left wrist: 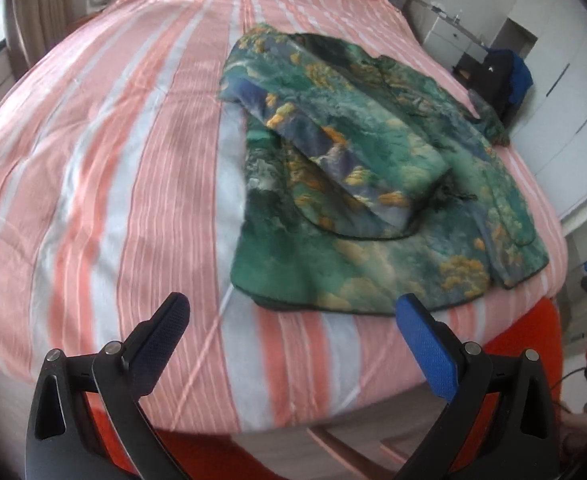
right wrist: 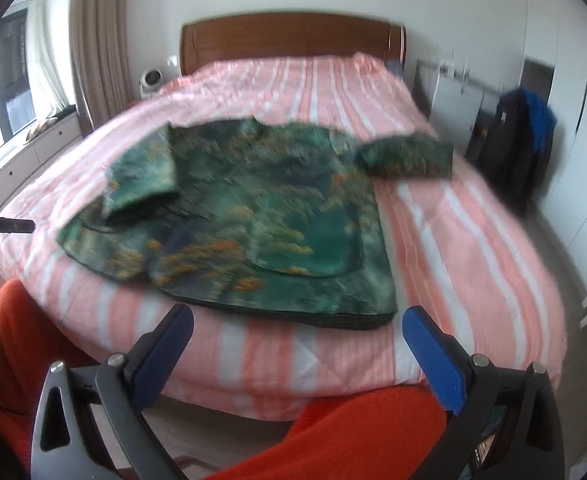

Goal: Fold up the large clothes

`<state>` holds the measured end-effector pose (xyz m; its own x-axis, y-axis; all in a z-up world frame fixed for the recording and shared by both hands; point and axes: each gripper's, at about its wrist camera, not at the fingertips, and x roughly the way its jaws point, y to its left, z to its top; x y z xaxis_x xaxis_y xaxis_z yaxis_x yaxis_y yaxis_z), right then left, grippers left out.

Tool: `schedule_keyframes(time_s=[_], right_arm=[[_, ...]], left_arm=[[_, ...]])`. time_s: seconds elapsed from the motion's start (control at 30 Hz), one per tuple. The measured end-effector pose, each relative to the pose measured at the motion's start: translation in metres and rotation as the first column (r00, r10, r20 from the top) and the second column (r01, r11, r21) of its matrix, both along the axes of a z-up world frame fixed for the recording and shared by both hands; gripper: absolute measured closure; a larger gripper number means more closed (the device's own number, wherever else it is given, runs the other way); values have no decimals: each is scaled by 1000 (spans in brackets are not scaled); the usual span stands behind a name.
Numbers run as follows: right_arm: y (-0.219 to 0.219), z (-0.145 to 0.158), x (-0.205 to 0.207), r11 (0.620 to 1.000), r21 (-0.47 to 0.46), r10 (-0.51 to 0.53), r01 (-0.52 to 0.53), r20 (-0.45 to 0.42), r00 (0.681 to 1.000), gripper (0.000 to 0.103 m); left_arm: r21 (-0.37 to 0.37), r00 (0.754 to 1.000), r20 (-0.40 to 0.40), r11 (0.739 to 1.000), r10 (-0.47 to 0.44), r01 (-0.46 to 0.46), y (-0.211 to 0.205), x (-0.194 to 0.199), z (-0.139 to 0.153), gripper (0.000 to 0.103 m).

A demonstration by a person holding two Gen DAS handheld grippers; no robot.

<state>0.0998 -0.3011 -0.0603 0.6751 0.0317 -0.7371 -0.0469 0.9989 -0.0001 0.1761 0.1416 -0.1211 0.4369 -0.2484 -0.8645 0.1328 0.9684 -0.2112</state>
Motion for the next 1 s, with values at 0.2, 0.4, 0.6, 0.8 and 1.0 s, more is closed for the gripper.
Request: schedule_keyframes(time_s=[0.2,0.4,0.6,0.8,1.0], right_arm=[[-94,-67,93,965,216,-107,149,-195,975,0],[-101,-113,129,938,333,10,101,-315,949,7],[-78,-97,120,966,256,37,45,-306,951,83],[-77,-61,78,962,267,23,51,-269,963,86],[-90,-85,69,964,247,-12,97,-325,945,86]], left_arm=[[-83,992,-123,996,-26,16,-2,64,-57,1],[-49,991,-123,998,-49,43,-28,55,-54,73],[-15,996,-74,998,-54,53,-40,21,-24,90],[-25,994,-102,999,-27,24,-25,-20,-28,90],[58,996,-88,998,-9,14,-31,-25,-40,75]])
